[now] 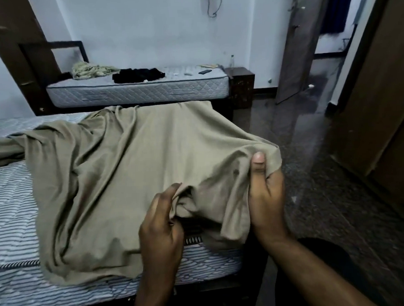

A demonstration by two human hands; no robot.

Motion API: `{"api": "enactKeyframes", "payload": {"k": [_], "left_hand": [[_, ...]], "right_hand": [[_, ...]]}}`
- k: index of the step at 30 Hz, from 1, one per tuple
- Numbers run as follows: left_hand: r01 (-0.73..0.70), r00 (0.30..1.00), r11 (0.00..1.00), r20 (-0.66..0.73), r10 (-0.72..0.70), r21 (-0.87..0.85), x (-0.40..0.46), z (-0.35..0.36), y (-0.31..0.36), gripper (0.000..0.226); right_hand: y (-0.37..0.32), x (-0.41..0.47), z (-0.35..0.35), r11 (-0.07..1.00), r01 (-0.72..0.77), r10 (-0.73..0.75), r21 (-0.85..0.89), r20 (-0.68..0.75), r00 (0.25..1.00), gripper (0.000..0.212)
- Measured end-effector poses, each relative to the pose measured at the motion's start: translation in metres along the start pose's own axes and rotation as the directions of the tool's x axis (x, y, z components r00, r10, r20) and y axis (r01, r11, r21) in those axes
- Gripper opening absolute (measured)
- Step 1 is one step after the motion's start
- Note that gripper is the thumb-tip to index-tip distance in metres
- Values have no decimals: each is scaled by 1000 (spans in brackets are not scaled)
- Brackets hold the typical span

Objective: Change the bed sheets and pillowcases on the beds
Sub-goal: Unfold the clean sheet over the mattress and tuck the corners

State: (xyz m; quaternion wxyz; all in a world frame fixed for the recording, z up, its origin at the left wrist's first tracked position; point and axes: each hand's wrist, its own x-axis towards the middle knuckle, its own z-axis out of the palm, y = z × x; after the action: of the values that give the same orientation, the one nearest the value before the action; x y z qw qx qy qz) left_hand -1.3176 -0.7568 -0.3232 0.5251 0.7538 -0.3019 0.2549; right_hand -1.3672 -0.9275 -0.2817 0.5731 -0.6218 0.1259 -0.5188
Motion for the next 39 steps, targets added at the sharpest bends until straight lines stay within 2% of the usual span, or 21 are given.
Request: {"api": "enactKeyframes", "payload": {"k": [3, 5, 7, 10, 13, 16, 18, 20, 22, 24, 27, 29, 30, 32, 34, 35, 36, 37, 39], "left_hand": [[-79, 981, 995, 180, 67, 59, -4, -13, -6, 89], [-167, 932, 969, 351, 94, 184, -15, -16, -11, 84], [-279, 862, 916, 495, 108, 287, -32, -17, -16, 71], [-330, 792, 890, 605, 80, 315, -51, -23, -22, 55], [-342, 725, 882, 688, 29, 325, -46, -34, -23, 52], [-337, 664, 870, 746, -51, 360, -39, -35, -16, 57], [-323, 641, 866, 761, -96, 381, -43, -30, -13, 52], [-304, 654, 859, 746, -126, 412, -55, -25, -14, 47], [-329, 712, 823, 694, -106, 464, -69, -19, -19, 39], [-296, 756, 829, 647, -101, 475, -78, -17, -20, 40], [-245, 730, 852, 666, -152, 463, -89, -20, -23, 37], [-232, 710, 844, 678, -192, 483, -98, -27, -27, 24], [-197, 692, 836, 677, -252, 512, -105, -32, -31, 24], [-79, 669, 829, 646, -368, 554, -118, -42, -34, 27], [12, 662, 831, 618, -424, 557, -122, -44, -35, 27], [39, 641, 838, 629, -439, 544, -122, -43, -35, 25], [74, 602, 848, 655, -457, 525, -121, -41, -36, 23], [127, 539, 849, 683, -493, 512, -120, -41, -39, 21], [223, 390, 831, 735, -555, 510, -123, -42, -49, 35]], "right_hand": [[0, -21, 1, 952, -220, 228, 213, -14, 974, 36], [-4, -34, -12, 897, -338, 356, 284, -14, 934, 25], [-8, -47, -32, 886, -402, 415, 232, -6, 910, 32], [-10, -60, -62, 891, -423, 428, 164, 0, 904, 41], [-4, -73, -79, 868, -479, 487, 129, -34, 873, 46], [13, -79, -88, 781, -615, 622, 107, -46, 782, 37], [21, -82, -91, 742, -670, 670, 24, -65, 739, 32], [35, -86, -95, 733, -673, 670, -99, -63, 740, 34], [47, -89, -101, 754, -589, 601, -291, -56, 797, 33], [52, -93, -101, 777, -398, 456, -488, 1, 890, 42], [57, -107, -94, 740, -65, 166, -670, 88, 982, 64], [47, -114, -90, 624, 215, -82, -751, 211, 974, 65], [40, -119, -88, 564, 380, -185, -733, 336, 923, 58], [35, -129, -88, 491, 657, -263, -573, 621, 738, 35], [44, -138, -85, 487, 787, -148, -379, 852, 502, 17], [52, -144, -81, 502, 802, -51, -325, 914, 402, 18], [60, -150, -76, 519, 796, 50, -312, 940, 337, 23], [67, -155, -70, 533, 780, 127, -327, 943, 309, 27], [78, -160, -63, 514, 757, 213, -403, 915, 343, 34]]}}
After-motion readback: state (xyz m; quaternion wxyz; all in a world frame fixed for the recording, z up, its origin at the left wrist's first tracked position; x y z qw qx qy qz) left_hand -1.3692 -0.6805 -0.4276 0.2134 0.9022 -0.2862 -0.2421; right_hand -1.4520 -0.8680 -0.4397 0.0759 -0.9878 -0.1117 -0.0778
